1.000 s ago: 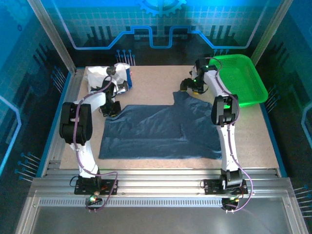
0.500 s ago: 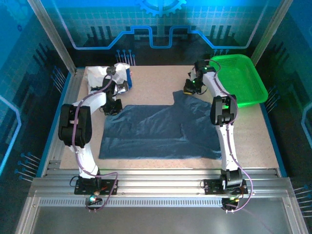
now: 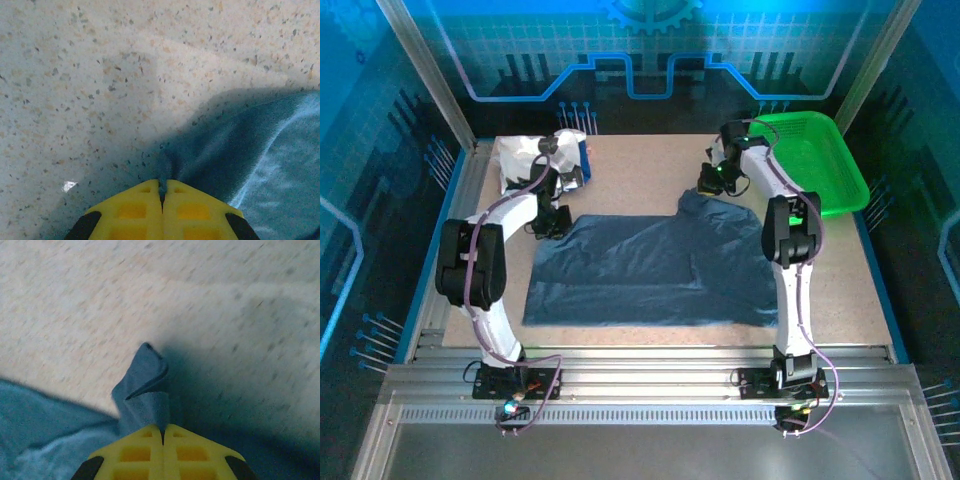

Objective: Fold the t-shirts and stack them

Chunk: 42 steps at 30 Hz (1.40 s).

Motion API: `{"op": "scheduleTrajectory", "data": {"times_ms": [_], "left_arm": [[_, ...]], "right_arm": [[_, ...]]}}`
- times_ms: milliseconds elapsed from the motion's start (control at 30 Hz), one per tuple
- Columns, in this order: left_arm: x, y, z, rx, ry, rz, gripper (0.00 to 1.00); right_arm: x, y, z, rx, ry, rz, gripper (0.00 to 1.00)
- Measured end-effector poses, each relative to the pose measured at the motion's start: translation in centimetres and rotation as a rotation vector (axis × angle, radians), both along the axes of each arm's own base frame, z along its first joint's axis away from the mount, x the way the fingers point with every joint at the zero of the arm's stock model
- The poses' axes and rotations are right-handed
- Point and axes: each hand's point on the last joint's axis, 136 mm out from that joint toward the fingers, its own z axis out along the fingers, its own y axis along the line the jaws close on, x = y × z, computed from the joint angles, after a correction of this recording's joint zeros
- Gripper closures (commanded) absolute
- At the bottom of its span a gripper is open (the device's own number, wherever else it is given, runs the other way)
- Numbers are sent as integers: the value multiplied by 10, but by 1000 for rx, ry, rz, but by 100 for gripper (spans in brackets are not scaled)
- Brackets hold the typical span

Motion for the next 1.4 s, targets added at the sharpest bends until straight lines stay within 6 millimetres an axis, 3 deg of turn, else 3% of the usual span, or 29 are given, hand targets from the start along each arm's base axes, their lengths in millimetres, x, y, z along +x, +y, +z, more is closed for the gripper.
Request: {"op": "scheduleTrajectory", "data": {"times_ms": [67,167,300,333,367,433,533,667,800,900,1067,1200,1300,1400], "left_arm": [[-4,-3,-2,-2,7,0,96],[-9,-6,-5,-4,20,3,96],[-14,-11,-9,-4,31,-7,96],[-15,-11,-10,-4,36,-8,96],[-16,-12,-10,-4,38,-8,96],[-17,-13,-12,-5,41,-7,96],[-18,-15,-12,-7,43,-2,96],[-19,-16,-12,-9,41,-3,96],[-23,-17,-13,-9,42,-2,96],[-24,-17,-12,-10,37,-4,96],[-24,-18,-9,-11,24,-6,96],[-23,-18,-9,-12,22,-6,96],[-23,-18,-9,-12,21,-6,96],[-25,-18,-11,-11,24,-5,96]], "right_arm": [[-27,9,7,-8,10,27,100],[-76,21,-1,-21,75,66,96],[-136,23,-32,-37,212,91,79],[-149,21,-40,-42,250,88,70],[-158,17,-46,-47,278,81,62],[-168,12,-47,-48,294,73,54],[-161,5,-25,-29,228,51,47],[-134,-7,22,3,68,3,44],[-102,-18,46,-31,-43,2,45],[-92,-20,38,-60,-58,50,46],[-97,-22,4,-113,-3,146,46],[-102,-20,-11,-120,19,190,48],[-102,-16,-19,-124,24,217,55],[-105,-13,-28,-128,38,237,76]]}}
